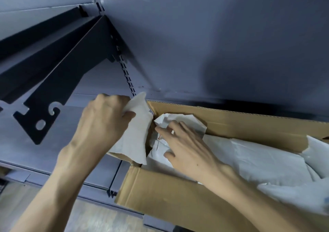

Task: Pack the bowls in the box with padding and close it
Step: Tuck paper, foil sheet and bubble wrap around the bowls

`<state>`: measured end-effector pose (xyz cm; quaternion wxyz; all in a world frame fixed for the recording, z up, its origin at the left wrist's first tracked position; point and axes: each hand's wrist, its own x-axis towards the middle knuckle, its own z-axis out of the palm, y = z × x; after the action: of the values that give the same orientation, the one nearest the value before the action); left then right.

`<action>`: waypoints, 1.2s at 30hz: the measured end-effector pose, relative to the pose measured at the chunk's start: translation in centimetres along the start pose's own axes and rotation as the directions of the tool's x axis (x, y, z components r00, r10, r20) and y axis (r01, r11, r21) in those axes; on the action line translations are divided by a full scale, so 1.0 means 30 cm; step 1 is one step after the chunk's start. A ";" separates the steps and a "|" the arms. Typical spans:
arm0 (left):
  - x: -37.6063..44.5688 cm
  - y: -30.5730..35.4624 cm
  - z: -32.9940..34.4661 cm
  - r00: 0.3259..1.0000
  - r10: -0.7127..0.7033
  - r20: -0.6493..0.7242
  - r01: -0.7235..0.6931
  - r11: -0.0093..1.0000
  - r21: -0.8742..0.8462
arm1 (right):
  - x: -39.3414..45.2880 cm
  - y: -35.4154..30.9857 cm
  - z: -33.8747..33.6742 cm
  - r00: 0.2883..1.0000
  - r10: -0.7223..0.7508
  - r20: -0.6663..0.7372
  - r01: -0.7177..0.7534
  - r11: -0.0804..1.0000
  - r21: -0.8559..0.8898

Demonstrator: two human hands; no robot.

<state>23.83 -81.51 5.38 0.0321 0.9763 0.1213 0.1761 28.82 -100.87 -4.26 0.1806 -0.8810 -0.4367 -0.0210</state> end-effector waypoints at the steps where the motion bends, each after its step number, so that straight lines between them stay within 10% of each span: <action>1: -0.004 0.008 0.014 1.000 0.012 -0.008 -0.012 1.000 0.013 | 0.001 -0.003 0.001 1.000 -0.004 -0.008 0.004 0.999 0.036; 10: -0.017 0.048 0.108 0.989 0.112 0.098 -0.120 0.989 0.084 | 0.043 -0.126 0.032 0.976 0.149 0.160 -0.212 0.831 0.515; 20: -0.019 0.059 0.170 0.996 0.088 -0.006 -0.088 0.995 -0.046 | 0.094 -0.155 0.092 0.781 0.290 0.553 -0.615 0.201 0.763; 29: 0.000 0.025 0.188 0.992 -0.064 0.107 0.083 0.979 -0.187 | 0.143 -0.202 0.049 0.601 0.320 0.732 -0.342 -0.725 0.598; 36: 0.025 0.021 0.210 0.967 -0.130 0.219 0.173 0.966 -0.194 | 0.184 -0.222 0.018 0.501 0.379 0.778 -0.346 -0.736 0.582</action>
<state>26.87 -82.07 -0.19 0.1617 0.9680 0.1726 0.0836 26.99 -92.81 -1.69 0.7737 -0.3957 0.2665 0.4169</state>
